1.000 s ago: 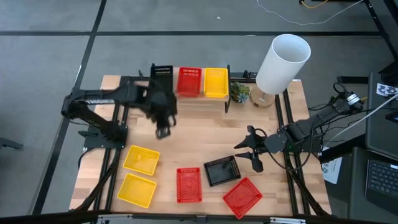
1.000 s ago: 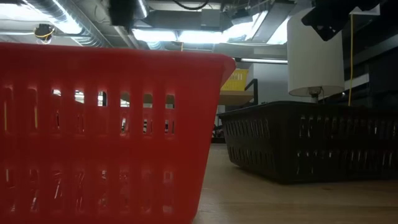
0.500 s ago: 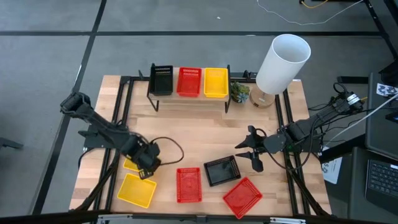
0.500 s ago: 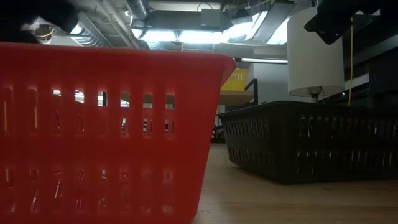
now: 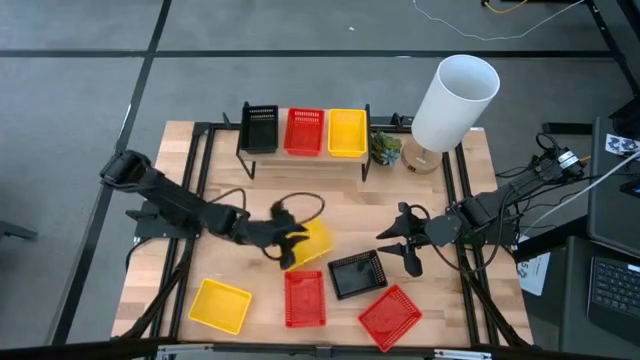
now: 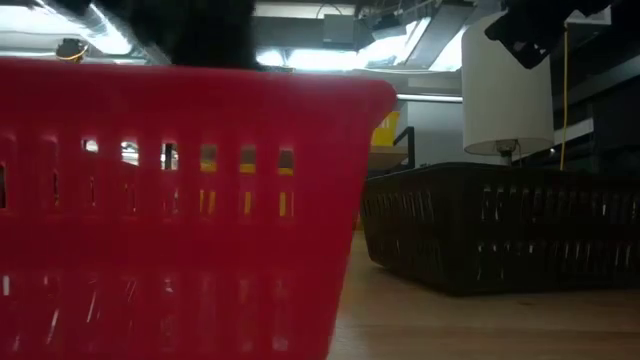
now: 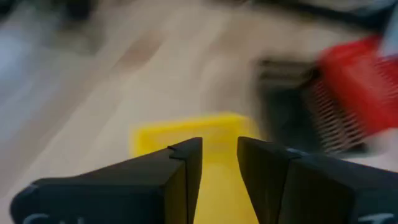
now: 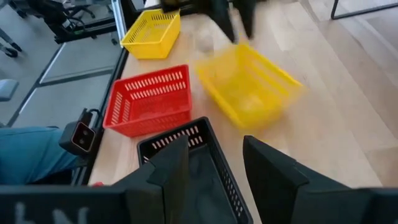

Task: Stack baskets on shelf by color
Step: Move the top yellow bin to the center of the table, then move the bottom yellow bin to the center of the table

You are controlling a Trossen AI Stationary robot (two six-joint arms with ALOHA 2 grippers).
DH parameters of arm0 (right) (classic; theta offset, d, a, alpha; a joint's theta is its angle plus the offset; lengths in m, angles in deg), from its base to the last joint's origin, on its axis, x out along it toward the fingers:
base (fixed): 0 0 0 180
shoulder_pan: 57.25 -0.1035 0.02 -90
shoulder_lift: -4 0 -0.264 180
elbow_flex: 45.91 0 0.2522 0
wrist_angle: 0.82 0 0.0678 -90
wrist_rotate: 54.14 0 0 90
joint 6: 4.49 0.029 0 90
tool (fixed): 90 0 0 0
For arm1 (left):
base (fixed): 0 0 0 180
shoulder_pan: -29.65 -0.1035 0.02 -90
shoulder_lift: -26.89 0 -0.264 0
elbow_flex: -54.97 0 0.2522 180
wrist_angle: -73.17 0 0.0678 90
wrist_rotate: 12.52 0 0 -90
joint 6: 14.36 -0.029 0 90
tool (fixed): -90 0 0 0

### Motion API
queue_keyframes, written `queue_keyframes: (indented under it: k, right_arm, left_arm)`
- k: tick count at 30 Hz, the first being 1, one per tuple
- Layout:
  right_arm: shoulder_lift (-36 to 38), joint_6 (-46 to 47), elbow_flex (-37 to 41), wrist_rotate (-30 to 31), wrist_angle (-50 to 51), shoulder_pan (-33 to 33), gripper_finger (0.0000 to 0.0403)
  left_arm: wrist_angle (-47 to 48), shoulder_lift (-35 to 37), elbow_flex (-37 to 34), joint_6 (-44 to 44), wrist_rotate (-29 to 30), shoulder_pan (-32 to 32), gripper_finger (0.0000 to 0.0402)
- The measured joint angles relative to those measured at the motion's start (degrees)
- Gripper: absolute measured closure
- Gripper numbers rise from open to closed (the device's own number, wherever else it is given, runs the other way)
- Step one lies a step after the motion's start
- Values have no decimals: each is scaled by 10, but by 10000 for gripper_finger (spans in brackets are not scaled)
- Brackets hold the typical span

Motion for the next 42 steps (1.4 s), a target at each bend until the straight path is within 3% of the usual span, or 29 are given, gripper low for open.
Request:
queue_keyframes:
  k: [2,4,7,9,13,16,22,24,26,29,31,33,38,40,42]
  right_arm:
    - [0,11,0,0,0,0,249]
    - [0,14,0,-1,0,0,249]
    - [0,12,0,-11,2,0,249]
    - [0,10,0,-11,2,0,249]
    - [0,10,0,-11,10,0,249]
    - [0,10,0,-11,12,0,249]
    - [0,10,0,-11,14,0,249]
    - [0,10,0,-11,19,0,249]
    - [0,10,0,-11,27,0,249]
    - [0,7,0,-11,28,0,249]
    - [0,-2,0,-11,28,0,249]
    - [0,-3,0,-11,28,0,249]
    - [0,-3,0,-11,28,0,249]
    - [0,-3,0,-11,28,0,249]
    - [0,-2,0,-11,28,0,249]
  left_arm:
    - [37,2,39,-39,-40,1,311]
    - [169,14,81,-19,-66,16,316]
    - [397,27,155,105,-122,48,322]
    - [487,26,181,199,-177,85,326]
    - [473,21,191,401,-273,170,332]
    - [485,4,190,525,-289,231,338]
    - [476,-61,163,680,-395,294,346]
    - [475,-91,160,690,-432,299,346]
    - [483,-117,158,677,-406,299,346]
    - [473,-146,158,628,-295,288,347]
    - [470,-166,158,572,-256,260,347]
    - [471,-177,158,514,-201,215,347]
    - [473,-174,169,368,4,71,347]
    - [471,-171,189,309,20,16,347]
    - [469,-171,208,254,-9,-20,347]
